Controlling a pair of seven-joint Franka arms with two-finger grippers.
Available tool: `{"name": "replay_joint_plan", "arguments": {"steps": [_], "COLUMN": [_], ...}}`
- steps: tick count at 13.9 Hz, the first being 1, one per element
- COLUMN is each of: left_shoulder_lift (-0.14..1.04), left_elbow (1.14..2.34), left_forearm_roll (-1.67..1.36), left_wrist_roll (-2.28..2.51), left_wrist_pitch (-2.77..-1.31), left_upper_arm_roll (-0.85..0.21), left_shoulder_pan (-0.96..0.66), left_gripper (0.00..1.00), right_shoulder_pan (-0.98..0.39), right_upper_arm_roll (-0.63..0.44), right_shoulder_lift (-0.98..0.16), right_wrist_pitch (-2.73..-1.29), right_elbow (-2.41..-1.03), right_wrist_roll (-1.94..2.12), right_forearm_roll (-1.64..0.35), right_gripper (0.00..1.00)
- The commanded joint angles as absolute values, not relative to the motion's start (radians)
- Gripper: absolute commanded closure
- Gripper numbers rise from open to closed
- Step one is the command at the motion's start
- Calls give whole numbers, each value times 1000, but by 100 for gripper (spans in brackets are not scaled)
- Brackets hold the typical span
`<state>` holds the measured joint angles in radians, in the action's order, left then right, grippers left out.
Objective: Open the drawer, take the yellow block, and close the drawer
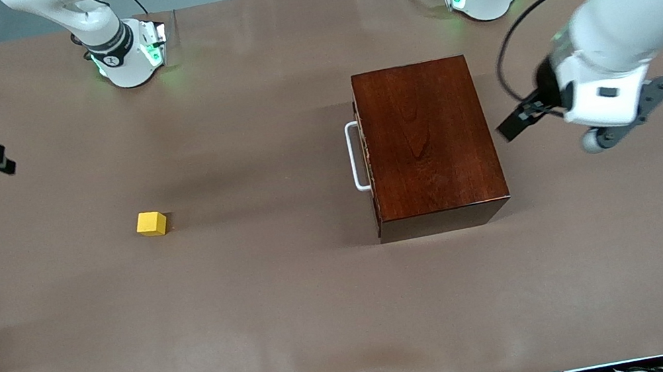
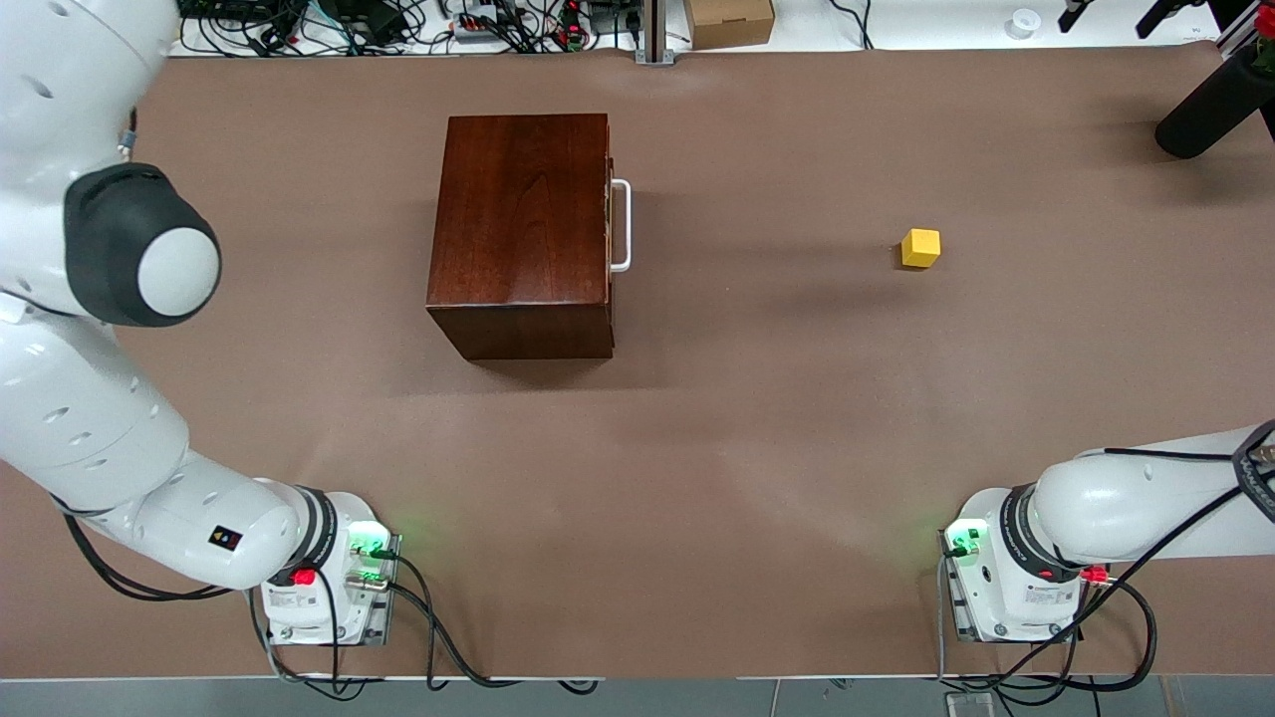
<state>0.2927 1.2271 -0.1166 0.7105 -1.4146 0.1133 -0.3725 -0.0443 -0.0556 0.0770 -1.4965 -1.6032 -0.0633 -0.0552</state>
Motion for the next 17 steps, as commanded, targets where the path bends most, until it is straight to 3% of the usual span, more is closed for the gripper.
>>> {"name": "replay_joint_plan", "arguments": {"steps": [1, 7, 9, 17], "left_shoulder_lift": [157, -24, -28, -44], "left_elbow": [1372, 1543, 1534, 1534], "left_forearm_roll": [-121, -38, -38, -23], "left_wrist_roll": [418, 172, 160, 29], "left_wrist_pitch": [-1401, -1402, -1405, -1407], "left_upper_arm_roll": [106, 101, 103, 80], "left_shoulder_pan": [-249, -176, -175, -146], "left_gripper": [0, 0, 0, 0], "right_shoulder_pan": [-35, -25, -23, -26], "right_upper_arm_roll": [-43, -46, -48, -48], "right_shoulder_lift": [135, 104, 59, 52], "right_wrist_pitch": [-1500, -1508, -1500, -1476], "right_elbow": [-1651, -1588, -1527, -1522], "right_wrist_roll": [-49, -54, -52, -55], "right_forearm_roll": [-14, 34, 25, 23], "right_gripper": [0, 0, 0, 0]}}
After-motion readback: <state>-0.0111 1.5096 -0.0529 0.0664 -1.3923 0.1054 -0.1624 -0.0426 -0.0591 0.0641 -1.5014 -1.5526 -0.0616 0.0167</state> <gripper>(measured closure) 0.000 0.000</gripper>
